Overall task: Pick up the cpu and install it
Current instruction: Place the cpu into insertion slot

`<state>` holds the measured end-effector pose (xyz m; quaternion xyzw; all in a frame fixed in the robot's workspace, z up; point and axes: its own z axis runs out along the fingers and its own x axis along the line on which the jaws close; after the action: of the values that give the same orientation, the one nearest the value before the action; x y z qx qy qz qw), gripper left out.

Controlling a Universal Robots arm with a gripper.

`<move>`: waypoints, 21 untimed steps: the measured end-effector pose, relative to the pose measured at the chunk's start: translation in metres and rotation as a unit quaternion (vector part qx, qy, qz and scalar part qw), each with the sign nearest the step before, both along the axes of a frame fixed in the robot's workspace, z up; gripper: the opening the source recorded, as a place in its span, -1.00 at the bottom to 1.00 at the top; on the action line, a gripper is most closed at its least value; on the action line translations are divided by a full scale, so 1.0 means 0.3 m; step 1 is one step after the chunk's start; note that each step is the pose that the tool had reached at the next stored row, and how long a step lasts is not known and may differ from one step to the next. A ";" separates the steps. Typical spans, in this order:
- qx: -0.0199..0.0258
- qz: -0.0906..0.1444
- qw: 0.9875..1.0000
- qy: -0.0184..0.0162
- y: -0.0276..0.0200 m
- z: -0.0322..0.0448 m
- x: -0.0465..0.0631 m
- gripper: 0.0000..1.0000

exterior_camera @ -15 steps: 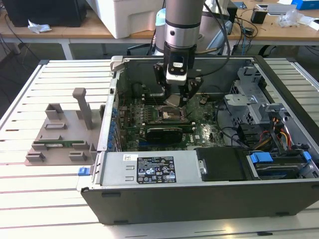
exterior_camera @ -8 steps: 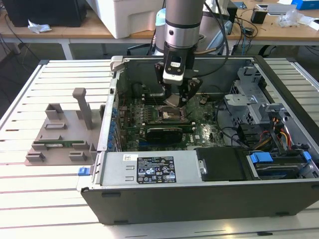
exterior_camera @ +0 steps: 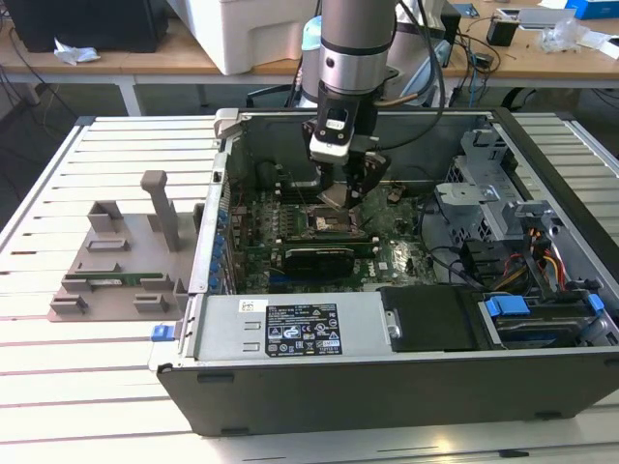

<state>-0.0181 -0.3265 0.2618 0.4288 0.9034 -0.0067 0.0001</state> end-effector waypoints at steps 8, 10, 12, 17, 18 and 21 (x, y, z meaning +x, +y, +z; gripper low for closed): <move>0.000 -0.033 0.999 0.000 0.000 0.000 0.000 0.08; 0.000 -0.054 0.999 0.000 0.000 0.000 0.000 0.08; 0.000 -0.077 0.997 0.000 0.000 0.000 0.000 0.08; 0.000 -0.123 0.992 0.000 0.000 0.000 0.000 0.08; 0.000 -0.126 0.992 0.000 0.000 0.000 0.000 0.08; -0.001 -0.138 0.990 0.000 0.000 0.000 0.000 0.08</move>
<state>-0.0180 -0.3265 0.2617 0.5495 0.8355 -0.0071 -0.0007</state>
